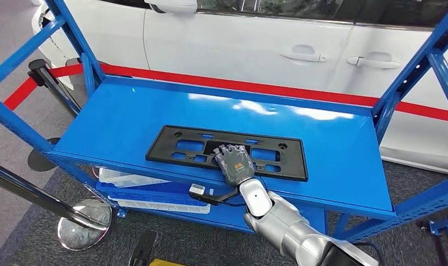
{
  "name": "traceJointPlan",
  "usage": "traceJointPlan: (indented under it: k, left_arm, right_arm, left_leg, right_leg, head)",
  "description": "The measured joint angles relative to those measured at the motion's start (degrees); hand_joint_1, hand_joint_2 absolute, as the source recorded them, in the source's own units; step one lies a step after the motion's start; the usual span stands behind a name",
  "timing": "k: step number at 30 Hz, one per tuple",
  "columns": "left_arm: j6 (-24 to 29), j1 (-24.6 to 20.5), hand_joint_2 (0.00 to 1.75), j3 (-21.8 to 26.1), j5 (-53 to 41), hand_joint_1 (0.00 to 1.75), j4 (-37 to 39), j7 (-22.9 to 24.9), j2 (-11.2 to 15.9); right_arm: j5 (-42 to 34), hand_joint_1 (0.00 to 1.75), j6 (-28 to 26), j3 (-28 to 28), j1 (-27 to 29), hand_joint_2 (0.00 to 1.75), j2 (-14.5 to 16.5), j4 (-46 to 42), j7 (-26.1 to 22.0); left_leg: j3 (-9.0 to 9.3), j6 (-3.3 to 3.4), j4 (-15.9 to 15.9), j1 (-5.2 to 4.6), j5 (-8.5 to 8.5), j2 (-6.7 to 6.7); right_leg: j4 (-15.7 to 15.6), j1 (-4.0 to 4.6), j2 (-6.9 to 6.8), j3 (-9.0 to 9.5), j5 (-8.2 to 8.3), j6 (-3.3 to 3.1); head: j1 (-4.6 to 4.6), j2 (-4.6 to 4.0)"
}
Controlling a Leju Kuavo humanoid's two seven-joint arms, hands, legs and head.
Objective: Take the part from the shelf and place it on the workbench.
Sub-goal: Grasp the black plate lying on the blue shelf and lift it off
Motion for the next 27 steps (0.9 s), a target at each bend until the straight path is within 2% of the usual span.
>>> traceJointPlan:
  k: [2, 3, 4, 5, 7, 9, 11, 13, 14, 15, 18, 19, 20, 21, 22, 23, 24, 25, 27]
  left_arm:
    - [1.17, 0.01, 0.44, 0.0, -0.3, 0.0, 0.0, -1.08, 0.0]
    - [1.7, 0.07, 0.0, 0.0, -0.4, 0.0, 0.0, -1.53, 0.0]
    - [2.12, 0.13, 0.0, 0.0, -0.45, 0.0, 0.0, -1.87, 0.0]
    - [2.45, 0.16, 0.0, 0.0, -0.48, 0.0, 0.0, -2.22, 0.0]
    - [2.98, 0.08, 0.0, 0.01, -0.5, 0.0, 0.0, -2.82, 0.01]
    - [3.33, -0.09, 0.87, 0.02, -0.5, 0.0, 0.0, -3.37, 0.02]
    - [3.43, -0.14, 1.75, 0.03, -0.49, 0.0, 0.0, -3.74, 0.03]
    - [3.49, -0.03, 1.75, 0.04, -0.48, 0.0, 0.0, -3.94, 0.07]
    - [3.52, -0.02, 1.75, 0.04, -0.49, 0.0, 0.0, -4.03, 0.09]
    - [3.57, -0.04, 1.75, 0.04, -0.49, 0.0, 0.0, -4.1, 0.11]
    - [3.71, 0.0, 1.75, 0.04, -0.55, 0.0, 0.0, -4.24, 0.11]
    - [3.77, 0.06, 1.75, 0.04, -0.56, 0.0, 0.0, -4.33, 0.11]
    - [3.85, 0.11, 1.75, 0.04, -0.57, 0.0, 0.0, -4.45, 0.11]
    - [3.94, 0.14, 1.75, 0.04, -0.57, 0.0, 0.0, -4.58, 0.11]
    - [4.04, 0.16, 1.75, 0.04, -0.57, 0.0, 0.0, -4.73, 0.11]
    - [4.17, 0.15, 1.75, 0.04, -0.57, 0.0, 0.0, -4.87, 0.11]
    - [4.33, 0.14, 1.75, 0.04, -0.58, 0.0, 0.0, -5.05, 0.11]
    - [4.55, 0.14, 1.75, 0.05, -0.62, 0.0, 0.0, -5.25, 0.11]
    - [5.16, 0.18, 1.75, 0.06, -0.73, 0.0, 0.0, -5.65, 0.11]
  right_arm:
    - [0.56, 1.75, -1.16, -0.28, 0.25, 1.75, -0.03, -0.03, -0.92]
    - [1.01, 1.75, -1.66, -0.53, 0.47, 1.75, -0.07, -0.11, -1.38]
    - [1.54, 1.75, -1.97, -0.83, 0.72, 1.75, -0.13, -0.27, -1.8]
    - [2.09, 1.75, -2.12, -1.24, 0.99, 1.75, -0.2, -0.54, -2.17]
    - [3.36, 1.75, -2.18, -2.24, 1.47, 1.75, -0.29, -1.48, -2.89]
    - [4.81, 1.75, -2.24, -3.64, 1.85, 1.75, -0.37, -3.04, -3.77]
    - [6.16, 1.75, -2.34, -5.18, 2.26, 1.75, -0.46, -4.94, -4.74]
    - [7.37, 1.75, -2.4, -6.52, 2.82, 1.75, -0.58, -6.93, -5.77]
    - [7.94, 1.75, -2.43, -7.16, 3.12, 1.75, -0.64, -7.93, -6.31]
    - [8.54, 1.75, -2.43, -7.82, 3.43, 1.75, -0.69, -9.04, -6.88]
    - [10.1, 1.75, -2.45, -9.96, 4.55, 1.75, -0.84, -12.4, -8.5]
    - [10.57, 1.75, -2.46, -10.76, 5.02, 1.75, -0.91, -13.54, -8.98]
    - [11.11, 1.75, -2.47, -11.61, 5.49, 1.75, -0.99, -14.79, -9.43]
    - [11.73, 1.75, -2.48, -12.56, 5.92, 1.75, -1.09, -16.26, -9.89]
    - [12.41, 1.75, -2.49, -13.47, 6.21, 1.75, -1.16, -17.71, -10.24]
    - [13.11, 1.75, -2.5, -14.35, 6.39, 1.75, -1.22, -19.29, -10.51]
    - [13.82, 1.75, -2.55, -15.14, 6.48, 1.75, -1.26, -20.89, -10.69]
    - [14.55, 1.75, -2.6, -15.81, 6.6, 1.75, -1.33, -22.44, -10.78]
    - [16.18, 1.75, -2.68, -16.8, 7.11, 1.75, -1.64, -25.69, -10.7]
  left_leg:
    - [-3.36, -0.54, 7.28, 0.23, -3.52, 0.02]
    - [-4.93, -0.72, 10.58, 0.35, -4.62, 0.02]
    - [-5.75, -0.84, 12.22, 0.46, -4.75, 0.03]
    - [-5.51, -0.91, 11.62, 0.56, -3.76, 0.03]
    - [-2.28, -0.93, 4.84, 0.78, -0.02, 0.07]
    - [0.86, -0.56, -1.61, 0.63, 2.05, 0.03]
    - [1.5, 0.14, -3.18, 0.3, 2.06, -0.09]
    - [1.49, 1.02, -3.54, 0.36, 2.42, -0.09]
    - [1.56, 1.47, -3.8, 0.4, 2.6, -0.07]
    - [1.64, 1.87, -4.05, 0.45, 2.76, -0.04]
    - [1.64, 2.43, -4.08, 0.16, 2.71, 0.0]
    - [1.68, 2.5, -4.03, 0.09, 2.63, -0.03]
    - [1.73, 2.54, -3.96, 0.05, 2.54, -0.08]
    - [1.8, 2.53, -3.82, 0.03, 2.4, -0.14]
    - [1.84, 2.46, -3.65, 0.03, 2.21, -0.2]
    - [1.76, 2.3, -3.37, -0.07, 1.99, -0.23]
    - [1.58, 2.09, -3.09, -0.16, 1.82, -0.24]
    - [1.37, 1.84, -2.91, -0.23, 1.73, -0.23]
    - [1.12, 1.32, -2.87, -0.28, 1.75, -0.22]
  right_leg:
    - [-0.02, -0.05, -0.05, -0.06, 0.04, -0.25]
    - [0.0, -0.05, -0.06, -0.09, 0.04, -0.28]
    - [0.04, -0.05, -0.05, -0.11, 0.03, -0.28]
    - [0.11, -0.07, -0.02, -0.12, 0.02, -0.25]
    - [0.33, -0.13, 0.09, -0.13, -0.12, -0.03]
    - [0.61, 0.01, 0.22, -0.33, -0.27, 0.54]
    - [0.52, 0.1, 0.3, -0.54, -0.14, 1.26]
    - [0.53, -0.01, 0.26, -0.66, -0.25, 1.94]
    - [1.42, -0.04, 0.19, -1.09, -0.97, 2.16]
    - [3.5, -0.04, 0.12, -2.02, -2.32, 2.29]
    - [14.1, -0.04, 0.03, -6.9, -7.23, 2.32]
    - [16.28, -0.03, 0.03, -7.99, -7.53, 2.31]
    - [16.27, -0.04, 0.03, -8.09, -6.68, 2.26]
    - [14.17, -0.04, 0.03, -7.22, -4.91, 2.14]
    - [10.3, -0.03, 0.03, -5.52, -2.67, 1.95]
    - [6.53, 0.01, 0.03, -3.76, -1.1, 1.75]
    - [3.59, 0.09, 0.04, -2.47, -0.21, 1.56]
    - [2.0, 0.18, 0.07, -1.84, -0.02, 1.43]
    - [1.27, 0.31, 0.15, -1.71, -0.23, 1.15]
  head:
    - [-0.17, 0.01]
    - [-0.16, 0.0]
    - [-0.16, 0.0]
    - [-0.17, 0.0]
    - [-0.17, 0.0]
    - [-0.16, 0.0]
    - [-0.09, -0.01]
    - [-0.03, -0.01]
    - [0.04, -0.01]
    - [0.14, -0.01]
    - [0.35, -0.01]
    - [0.34, -0.01]
    - [0.37, -0.01]
    - [0.39, 0.0]
    - [0.42, -0.01]
    - [0.43, -0.01]
    - [0.42, -0.01]
    - [0.38, -0.01]
    - [0.37, 0.01]
